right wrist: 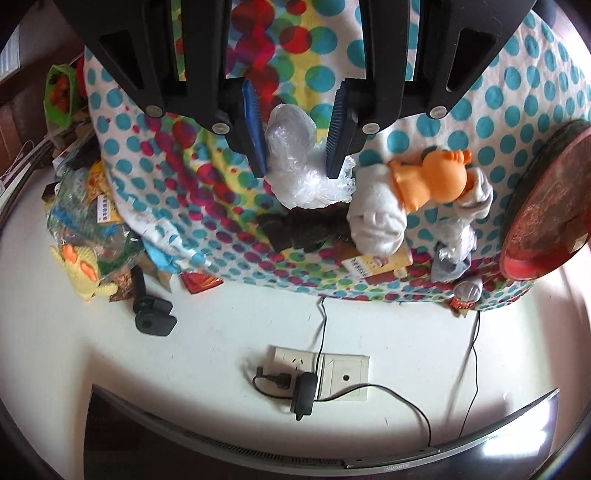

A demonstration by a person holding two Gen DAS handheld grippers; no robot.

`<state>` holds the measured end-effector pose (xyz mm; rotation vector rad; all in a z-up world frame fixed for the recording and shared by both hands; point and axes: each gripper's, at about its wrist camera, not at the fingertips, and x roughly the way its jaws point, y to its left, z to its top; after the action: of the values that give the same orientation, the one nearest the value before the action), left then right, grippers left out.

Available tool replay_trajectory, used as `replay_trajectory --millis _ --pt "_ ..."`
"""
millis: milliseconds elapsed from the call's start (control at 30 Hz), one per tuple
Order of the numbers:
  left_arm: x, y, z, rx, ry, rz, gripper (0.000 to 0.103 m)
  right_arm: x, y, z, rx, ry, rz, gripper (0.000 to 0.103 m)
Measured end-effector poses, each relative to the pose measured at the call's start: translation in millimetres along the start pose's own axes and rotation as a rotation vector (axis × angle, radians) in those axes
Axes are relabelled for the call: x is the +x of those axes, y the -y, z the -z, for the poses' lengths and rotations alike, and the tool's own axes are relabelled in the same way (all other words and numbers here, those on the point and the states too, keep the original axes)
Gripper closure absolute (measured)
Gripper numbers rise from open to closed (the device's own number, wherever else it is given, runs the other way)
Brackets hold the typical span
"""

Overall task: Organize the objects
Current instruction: 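Carry the plastic bag over the red tray with the right gripper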

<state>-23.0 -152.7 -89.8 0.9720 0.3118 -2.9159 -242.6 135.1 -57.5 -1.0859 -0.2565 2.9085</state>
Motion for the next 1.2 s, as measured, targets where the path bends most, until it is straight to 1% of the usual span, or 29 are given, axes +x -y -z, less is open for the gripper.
replay_trajectory --millis 167,400,567,800,900,1033,1200 --pt "1 -1 1 -0.005 -0.017 -0.004 0.043 -10 2 -15 0.021 0.015 0.004 0.074" --pt "-4 -1 0 -0.006 -0.01 -0.01 0.043 -30 -4 -29 0.017 0.049 -0.002 0.074" --pt "-9 -4 -1 -0.007 -0.006 -0.03 0.043 -45 -14 -40 0.009 0.077 -0.018 0.074" --pt "-17 -17 -7 -0.007 0.014 -0.079 0.043 -62 -53 -52 -0.043 0.114 -0.045 0.074" --pt "-20 -25 -12 0.002 0.03 -0.117 0.043 -65 -71 -56 -0.06 0.123 -0.062 0.074" --pt "-22 -41 -15 -0.032 0.035 -0.142 0.043 -67 -98 -62 -0.086 0.131 -0.091 0.074" --pt "-20 -53 -15 -0.069 0.019 -0.158 0.043 -69 -136 -68 -0.132 0.137 -0.132 0.074"
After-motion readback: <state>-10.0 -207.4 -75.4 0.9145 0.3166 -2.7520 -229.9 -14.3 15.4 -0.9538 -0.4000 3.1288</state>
